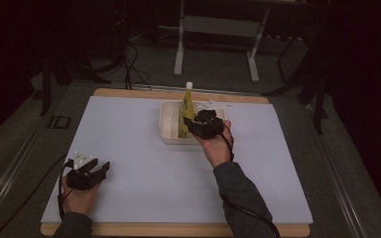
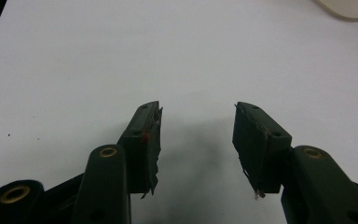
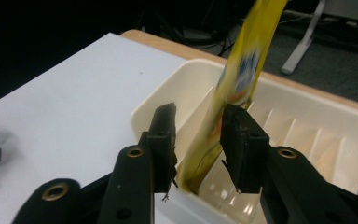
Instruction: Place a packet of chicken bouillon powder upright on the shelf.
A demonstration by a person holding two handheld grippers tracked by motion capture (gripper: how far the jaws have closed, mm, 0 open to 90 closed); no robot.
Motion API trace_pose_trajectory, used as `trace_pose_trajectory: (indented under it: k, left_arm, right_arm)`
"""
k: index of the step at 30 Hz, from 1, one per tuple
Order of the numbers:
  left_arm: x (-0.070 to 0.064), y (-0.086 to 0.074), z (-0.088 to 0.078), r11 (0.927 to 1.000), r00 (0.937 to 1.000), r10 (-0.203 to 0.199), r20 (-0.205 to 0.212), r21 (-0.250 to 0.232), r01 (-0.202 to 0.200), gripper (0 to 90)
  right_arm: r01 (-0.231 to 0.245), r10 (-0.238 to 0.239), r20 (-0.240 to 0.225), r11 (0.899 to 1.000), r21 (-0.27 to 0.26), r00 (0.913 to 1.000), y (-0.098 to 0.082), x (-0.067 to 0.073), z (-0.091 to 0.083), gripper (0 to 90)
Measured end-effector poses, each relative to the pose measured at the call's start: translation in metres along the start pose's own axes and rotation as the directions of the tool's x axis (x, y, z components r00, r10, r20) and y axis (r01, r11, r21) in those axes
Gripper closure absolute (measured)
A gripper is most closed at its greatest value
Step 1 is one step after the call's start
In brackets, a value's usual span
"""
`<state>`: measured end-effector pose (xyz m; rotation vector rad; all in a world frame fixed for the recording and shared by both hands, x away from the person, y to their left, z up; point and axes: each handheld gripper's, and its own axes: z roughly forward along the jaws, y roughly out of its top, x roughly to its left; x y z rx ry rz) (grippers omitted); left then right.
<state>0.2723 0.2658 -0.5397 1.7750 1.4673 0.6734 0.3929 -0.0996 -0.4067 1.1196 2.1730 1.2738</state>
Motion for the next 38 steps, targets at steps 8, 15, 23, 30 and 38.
trace_pose_trajectory:
  k: [8,15,23,30,38]
  left_arm:
    - [0.000,0.000,0.000,1.0000,1.0000,-0.003,0.000,0.000,0.003,51.3]
    - [0.000,0.000,0.000,1.0000,1.0000,-0.003,0.000,0.000,0.003,51.2]
    - [0.000,0.000,0.000,1.0000,1.0000,-0.005,-0.002,-0.004,0.005,51.0]
    - [0.000,0.000,0.000,1.0000,1.0000,-0.003,-0.009,0.000,0.003,50.7]
    - [0.000,0.000,0.001,0.9999,0.9997,-0.016,-0.021,0.006,0.016,48.8]
  right_arm:
    - [-0.019,0.020,-0.015,0.999,0.039,0.9997,-0.023,0.003,0.015,64.0]
    - [-0.014,0.015,-0.024,0.998,0.058,0.9996,-0.036,0.001,0.014,62.5]
    - [0.011,-0.008,-0.040,0.998,0.068,0.9992,-0.041,-0.004,-0.005,60.0]
    - [0.017,-0.011,-0.059,0.995,0.100,0.9982,-0.057,-0.016,-0.027,57.7]
    - [0.006,0.001,-0.051,0.989,0.146,0.9987,-0.086,-0.032,-0.042,57.1]
